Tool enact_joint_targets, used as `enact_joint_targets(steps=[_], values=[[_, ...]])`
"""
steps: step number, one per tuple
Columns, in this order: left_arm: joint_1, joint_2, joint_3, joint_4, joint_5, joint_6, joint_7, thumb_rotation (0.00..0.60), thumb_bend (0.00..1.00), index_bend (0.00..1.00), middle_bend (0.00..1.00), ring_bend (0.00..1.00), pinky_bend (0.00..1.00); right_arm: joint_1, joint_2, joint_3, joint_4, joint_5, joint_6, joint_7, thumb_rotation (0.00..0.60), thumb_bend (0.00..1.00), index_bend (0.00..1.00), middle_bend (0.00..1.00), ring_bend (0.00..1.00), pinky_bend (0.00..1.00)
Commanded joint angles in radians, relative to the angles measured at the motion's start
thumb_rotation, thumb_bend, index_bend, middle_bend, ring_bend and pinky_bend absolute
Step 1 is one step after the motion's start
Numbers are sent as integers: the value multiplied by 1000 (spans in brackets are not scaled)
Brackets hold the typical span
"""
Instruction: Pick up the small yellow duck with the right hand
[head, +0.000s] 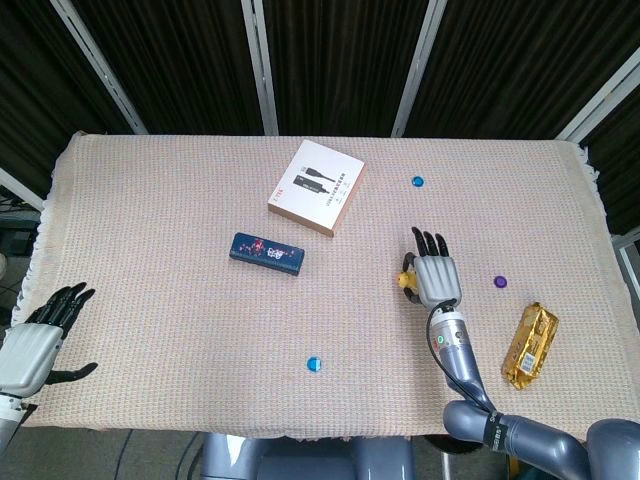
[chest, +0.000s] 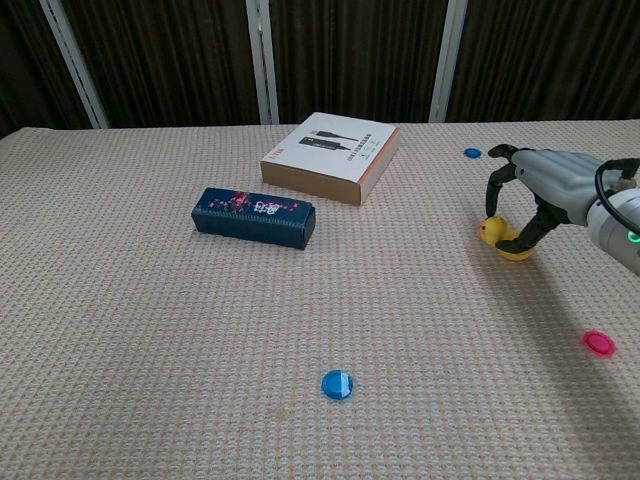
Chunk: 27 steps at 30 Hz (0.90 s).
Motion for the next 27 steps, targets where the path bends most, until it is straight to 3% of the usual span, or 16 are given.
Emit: enact_joint_targets(steps=[1,27], values=[[-1,1,0,-1,0,-2,2,600,0,0,0,0,222,3,-3,-2,13,0,-5,9,600,208,514,0,0,0],[-3,4,2,-8,-5,-9,3,600,0,0,0,0,222,6,-17,-23,109,-9,-33,83,600,208,513,0,0,0]])
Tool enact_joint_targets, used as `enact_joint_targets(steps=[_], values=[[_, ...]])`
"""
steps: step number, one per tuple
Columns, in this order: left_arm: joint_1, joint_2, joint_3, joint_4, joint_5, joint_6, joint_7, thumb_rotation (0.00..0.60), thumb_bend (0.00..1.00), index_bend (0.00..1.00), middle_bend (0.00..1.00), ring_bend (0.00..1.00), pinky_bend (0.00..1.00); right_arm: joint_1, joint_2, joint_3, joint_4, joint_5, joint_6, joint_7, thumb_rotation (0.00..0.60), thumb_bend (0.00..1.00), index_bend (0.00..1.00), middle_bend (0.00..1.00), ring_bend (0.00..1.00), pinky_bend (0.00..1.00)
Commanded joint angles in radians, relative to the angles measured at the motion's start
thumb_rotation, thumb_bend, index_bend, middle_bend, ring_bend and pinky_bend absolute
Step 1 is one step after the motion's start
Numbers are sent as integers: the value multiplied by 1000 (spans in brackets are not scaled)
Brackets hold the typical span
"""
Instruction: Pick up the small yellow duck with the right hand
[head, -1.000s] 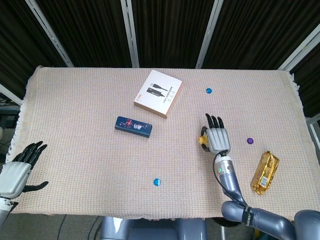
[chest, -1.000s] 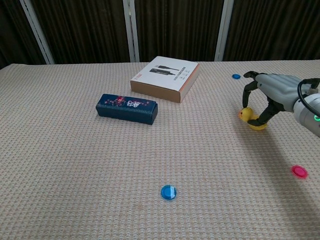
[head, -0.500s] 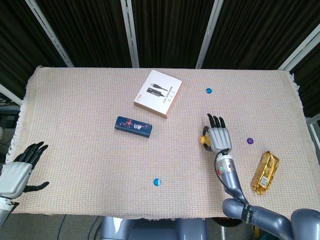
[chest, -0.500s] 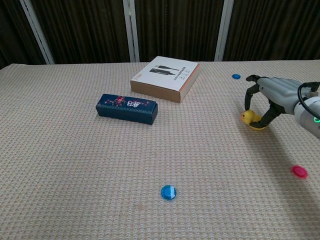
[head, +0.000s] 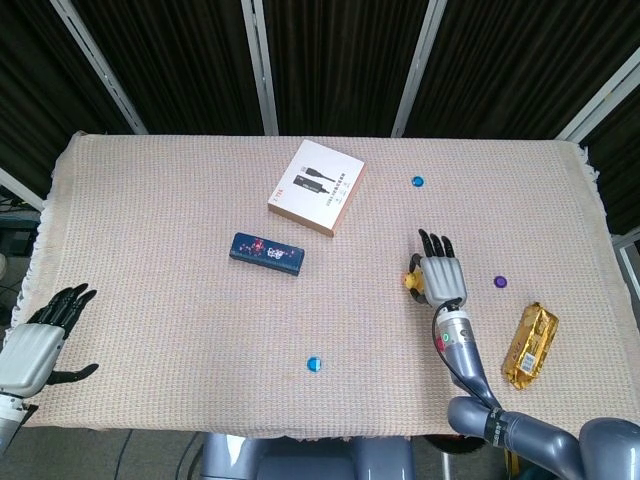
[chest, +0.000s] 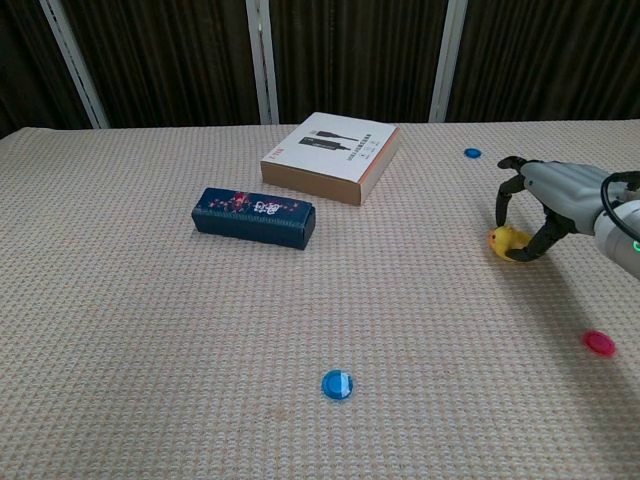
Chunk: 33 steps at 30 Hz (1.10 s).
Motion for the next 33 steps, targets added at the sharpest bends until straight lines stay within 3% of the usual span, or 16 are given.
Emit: enact_joint_targets(steps=[1,18,33], values=[[0,0,0,-1,0,0,0,600,0,0,0,0,222,-1,2,-1,5,-3,-1,7,600,208,513,0,0,0],[-1,1,1,-7,-1,-4,9,600,0,0,0,0,222,-8,17,-8,21,-8,-8,31,600,208,503,0,0,0],[-1,3,1,-11,-2,-3,11,600,0,0,0,0,223,-19,37,-30,23,-47,-13,74,600,118,326,0,0,0]])
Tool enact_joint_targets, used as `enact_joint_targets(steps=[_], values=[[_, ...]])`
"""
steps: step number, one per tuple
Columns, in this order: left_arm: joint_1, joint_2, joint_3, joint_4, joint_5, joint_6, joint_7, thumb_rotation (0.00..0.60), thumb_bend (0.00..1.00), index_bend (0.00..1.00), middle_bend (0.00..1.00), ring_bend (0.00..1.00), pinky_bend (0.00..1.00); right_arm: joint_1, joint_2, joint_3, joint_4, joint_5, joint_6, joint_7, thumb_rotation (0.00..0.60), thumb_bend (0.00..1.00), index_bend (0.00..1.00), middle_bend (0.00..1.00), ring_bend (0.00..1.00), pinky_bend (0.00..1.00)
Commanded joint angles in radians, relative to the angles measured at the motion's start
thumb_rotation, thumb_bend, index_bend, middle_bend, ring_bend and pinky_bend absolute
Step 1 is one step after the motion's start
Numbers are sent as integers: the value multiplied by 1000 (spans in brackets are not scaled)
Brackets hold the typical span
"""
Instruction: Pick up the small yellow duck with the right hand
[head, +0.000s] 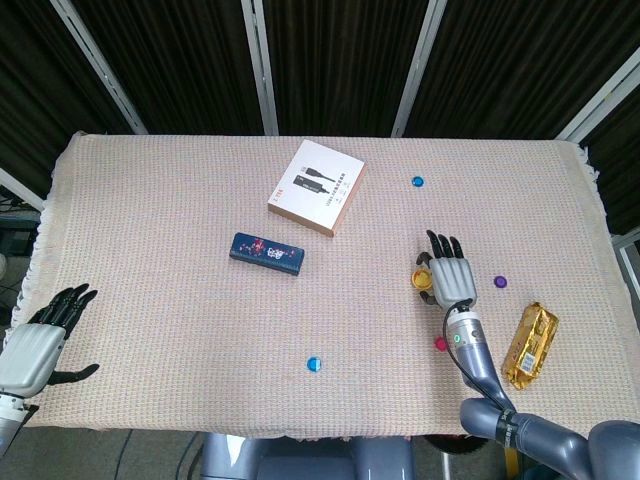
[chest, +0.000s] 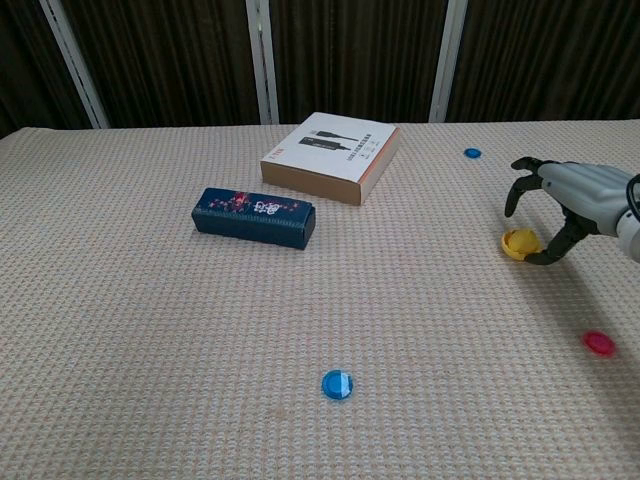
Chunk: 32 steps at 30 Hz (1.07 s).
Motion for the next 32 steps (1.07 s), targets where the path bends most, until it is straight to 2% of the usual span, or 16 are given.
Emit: enact_joint_targets(steps=[1,6,9,12,17,20,24,28,32], values=[[0,0,0,0,0,0,0,600,0,0,0,0,223,-1,2,-2,-1,-1,-1,0,600,102,312,0,0,0],[0,-1,0,2,1,1,-1,600,0,0,0,0,222,-7,24,-5,-26,-8,6,-6,600,4,230,0,0,0],[-1,-1,0,5,5,2,-2,600,0,0,0,0,222,-21,72,-8,-89,-20,24,-13,600,0,144,0,0,0],[0,-2,1,11,10,6,-4,600,0,0,0,0,222,-48,154,-25,-189,-54,57,-22,600,0,91,0,0,0],[3,-5,4,29,12,10,-10,600,0,0,0,0,222,-134,347,-70,-423,-130,157,-20,600,0,14,0,0,0],[7,-5,3,37,11,17,-13,600,0,0,0,0,222,-207,483,-124,-584,-153,208,-35,600,0,0,0,0,0],[13,-4,9,42,17,22,-15,600,0,0,0,0,222,-300,609,-189,-744,-159,281,-51,600,0,0,0,0,0],[16,-2,8,43,14,27,-16,600,0,0,0,0,222,-390,653,-242,-779,-222,384,-15,600,0,0,0,0,0],[12,-1,8,39,17,20,-11,600,0,0,0,0,222,-455,614,-258,-685,-318,498,39,600,0,0,0,0,0]])
